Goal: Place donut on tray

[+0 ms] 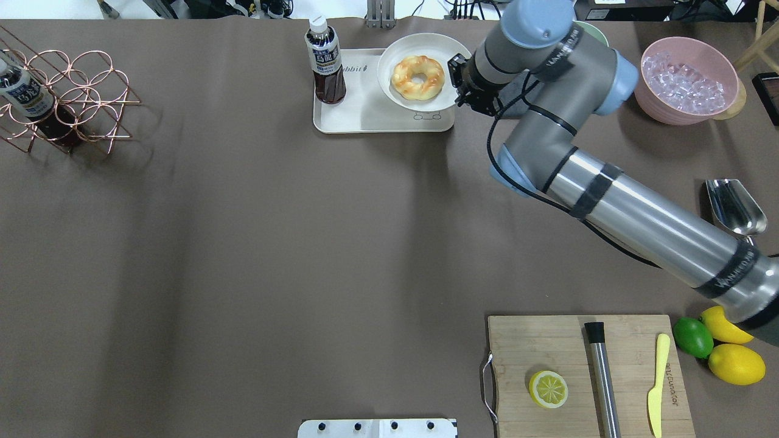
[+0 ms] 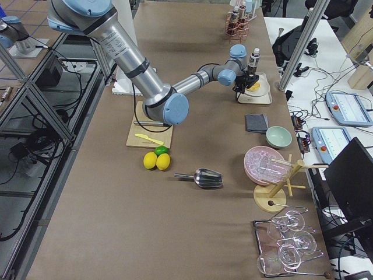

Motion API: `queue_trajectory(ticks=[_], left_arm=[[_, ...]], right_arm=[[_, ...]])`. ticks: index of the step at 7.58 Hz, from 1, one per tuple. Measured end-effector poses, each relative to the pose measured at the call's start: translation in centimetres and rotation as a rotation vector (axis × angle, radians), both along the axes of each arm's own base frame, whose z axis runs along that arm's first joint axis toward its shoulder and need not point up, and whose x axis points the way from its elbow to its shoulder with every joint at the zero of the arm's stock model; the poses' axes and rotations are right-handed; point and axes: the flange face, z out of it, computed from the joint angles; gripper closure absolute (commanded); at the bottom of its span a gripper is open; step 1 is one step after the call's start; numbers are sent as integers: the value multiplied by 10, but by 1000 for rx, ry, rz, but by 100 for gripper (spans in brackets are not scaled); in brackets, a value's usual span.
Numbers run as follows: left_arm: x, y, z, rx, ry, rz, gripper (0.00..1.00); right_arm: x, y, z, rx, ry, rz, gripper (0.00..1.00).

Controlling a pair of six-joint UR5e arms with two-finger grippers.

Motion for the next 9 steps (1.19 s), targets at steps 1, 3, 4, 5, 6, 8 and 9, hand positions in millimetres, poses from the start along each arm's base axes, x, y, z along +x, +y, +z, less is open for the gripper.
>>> queue_trajectory(ticks=[1, 3, 4, 5, 6, 8, 9], left_arm=[[0, -1, -1, 2, 0, 0, 1], [0, -2, -1, 3, -1, -1, 1], [0, -2, -1, 3, -1, -1, 1], [0, -2, 0, 2, -2, 0, 1], [0, -2, 0, 1, -1, 0, 1], [0, -2, 0, 1, -1, 0, 1], [0, -2, 0, 1, 0, 0, 1]], right_arm=[[-23, -17, -15, -18, 25, 32, 100], [-57, -32, -31, -31, 64, 70, 0], [-64, -31, -31, -20, 73, 70, 0], [-67, -27, -32, 8, 82, 57, 0], [-64, -22, -33, 29, 81, 49, 0], [-42, -9, -30, 50, 66, 44, 0], [-25, 1, -27, 55, 64, 25, 0]])
